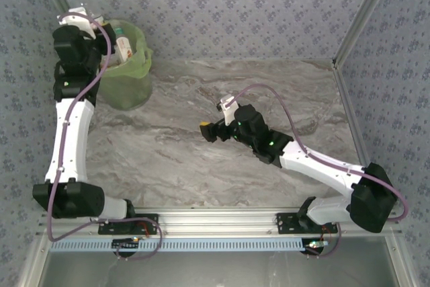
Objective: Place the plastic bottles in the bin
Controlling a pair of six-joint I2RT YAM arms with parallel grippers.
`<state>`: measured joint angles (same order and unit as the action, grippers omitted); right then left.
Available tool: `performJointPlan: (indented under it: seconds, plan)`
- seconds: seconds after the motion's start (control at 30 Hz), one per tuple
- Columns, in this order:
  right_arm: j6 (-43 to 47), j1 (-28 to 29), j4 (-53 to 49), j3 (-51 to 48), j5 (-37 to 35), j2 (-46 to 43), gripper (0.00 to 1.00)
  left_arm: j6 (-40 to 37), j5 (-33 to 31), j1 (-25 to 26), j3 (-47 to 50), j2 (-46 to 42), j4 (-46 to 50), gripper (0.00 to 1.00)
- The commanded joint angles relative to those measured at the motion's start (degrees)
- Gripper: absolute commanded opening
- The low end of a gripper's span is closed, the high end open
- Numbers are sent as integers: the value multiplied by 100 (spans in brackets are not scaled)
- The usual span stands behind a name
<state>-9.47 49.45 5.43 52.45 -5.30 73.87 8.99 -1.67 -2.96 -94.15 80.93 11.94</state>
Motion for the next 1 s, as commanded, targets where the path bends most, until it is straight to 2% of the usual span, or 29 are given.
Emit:
performJointPlan:
  seconds: [0.0,0.37,0.53,0.73,0.97]
  plan:
    - [-12,50,-86,150,-164,-166,96,-298,97,-271,-477,343,-53,47]
    - [-81,96,-195,167,-321,-237,96,-1093,277,-586,-1816,1554,636,47]
    - [-114,130,-179,168,-408,-209,96,-1619,-125,-625,-2380,2037,1005,47]
    - [-125,153,-180,207,-450,-102,95,-1593,-139,-875,-3277,2924,1713,47]
    - [-166,214,-246,190,-635,-83,95,-1586,476,-1097,-3751,3511,1834,48]
